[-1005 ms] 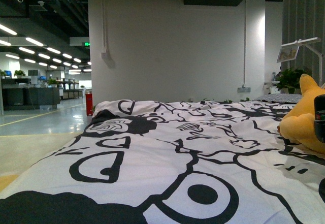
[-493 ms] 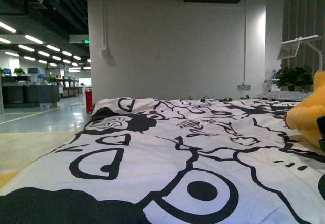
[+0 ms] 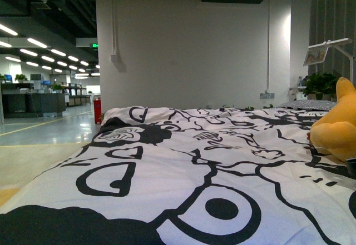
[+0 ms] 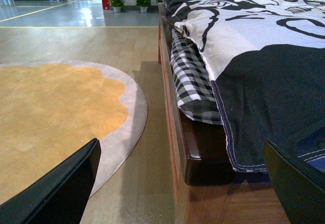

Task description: Put away toys

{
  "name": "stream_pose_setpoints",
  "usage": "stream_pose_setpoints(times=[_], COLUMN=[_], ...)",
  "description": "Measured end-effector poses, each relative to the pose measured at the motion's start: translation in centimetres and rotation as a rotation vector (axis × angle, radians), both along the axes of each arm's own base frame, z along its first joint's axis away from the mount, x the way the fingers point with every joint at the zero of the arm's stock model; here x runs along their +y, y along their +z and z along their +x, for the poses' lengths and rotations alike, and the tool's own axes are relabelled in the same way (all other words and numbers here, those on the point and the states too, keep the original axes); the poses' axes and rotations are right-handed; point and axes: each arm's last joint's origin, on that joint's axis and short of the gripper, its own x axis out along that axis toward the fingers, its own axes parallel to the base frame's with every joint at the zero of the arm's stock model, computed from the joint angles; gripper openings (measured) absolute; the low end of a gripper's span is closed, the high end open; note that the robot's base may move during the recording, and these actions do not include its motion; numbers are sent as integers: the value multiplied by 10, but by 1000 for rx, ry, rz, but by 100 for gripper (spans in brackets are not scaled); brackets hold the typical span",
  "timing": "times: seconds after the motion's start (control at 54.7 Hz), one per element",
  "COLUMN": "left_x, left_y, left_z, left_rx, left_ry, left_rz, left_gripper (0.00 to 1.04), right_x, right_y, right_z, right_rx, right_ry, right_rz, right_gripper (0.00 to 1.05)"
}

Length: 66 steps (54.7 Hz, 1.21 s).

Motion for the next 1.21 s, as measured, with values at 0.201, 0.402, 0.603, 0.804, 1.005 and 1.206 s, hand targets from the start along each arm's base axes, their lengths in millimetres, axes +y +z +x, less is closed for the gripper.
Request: stream_pose_setpoints(times=[0.201,0.402,0.603,0.804,1.005,1.206], left_x=[0,0,0,0,0,0], left_y=[0,0,0,0,0,0], left_z=[0,0,0,0,0,0], left_rx=[0,0,0,0,0,0], left_ry=[0,0,0,0,0,0], left_rz=[0,0,0,0,0,0], left_gripper=[98,98,98,98,98,98], right_x=[-2,-8,-8,-1,9,14], right_y=[23,60,91,90,74,54], right_z=[-5,-25,-61,-110,-155,-179], right_rx=[0,-36,-64,-34,-26,-43], right_ry=[101,302,524,702,759,728], right_rz=[107,252,338,417,506,586], right_gripper=[16,8,8,8,8,7])
